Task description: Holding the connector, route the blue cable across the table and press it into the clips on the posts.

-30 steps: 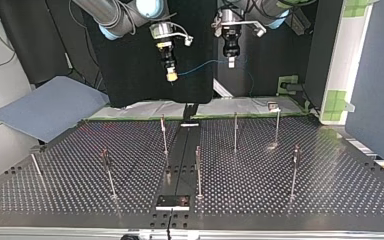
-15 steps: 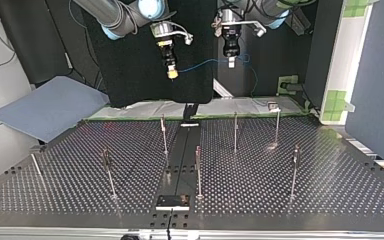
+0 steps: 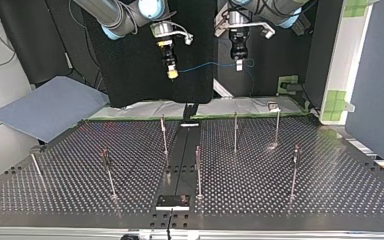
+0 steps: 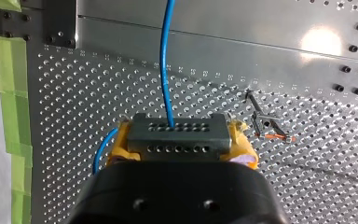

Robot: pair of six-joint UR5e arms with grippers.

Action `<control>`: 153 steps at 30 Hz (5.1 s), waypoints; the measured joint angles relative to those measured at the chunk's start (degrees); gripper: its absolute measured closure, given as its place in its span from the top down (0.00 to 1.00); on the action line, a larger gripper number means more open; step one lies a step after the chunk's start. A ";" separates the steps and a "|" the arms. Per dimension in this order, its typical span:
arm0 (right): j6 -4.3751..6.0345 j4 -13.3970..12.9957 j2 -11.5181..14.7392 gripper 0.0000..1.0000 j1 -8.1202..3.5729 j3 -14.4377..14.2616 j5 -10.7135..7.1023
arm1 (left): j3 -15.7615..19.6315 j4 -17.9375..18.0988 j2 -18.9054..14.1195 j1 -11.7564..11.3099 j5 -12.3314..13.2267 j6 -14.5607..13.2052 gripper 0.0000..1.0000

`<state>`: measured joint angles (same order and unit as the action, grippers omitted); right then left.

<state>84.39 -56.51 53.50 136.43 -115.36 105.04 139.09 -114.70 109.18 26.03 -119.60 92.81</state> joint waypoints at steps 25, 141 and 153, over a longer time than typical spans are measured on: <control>3.02 5.32 5.29 0.00 0.72 3.39 -0.83 | -0.14 -3.18 -5.75 -0.41 -0.77 1.62 0.00; 7.42 55.70 3.95 0.00 3.79 57.71 -16.78 | -27.94 -27.21 -19.31 -25.70 7.59 7.05 0.00; 6.79 55.51 2.09 0.00 3.74 60.42 -16.79 | -28.88 -25.71 -17.88 -28.50 13.44 9.32 0.00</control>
<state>91.18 -1.00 55.59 140.17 -54.94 88.25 110.21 -140.41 91.31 -2.47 -106.15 102.13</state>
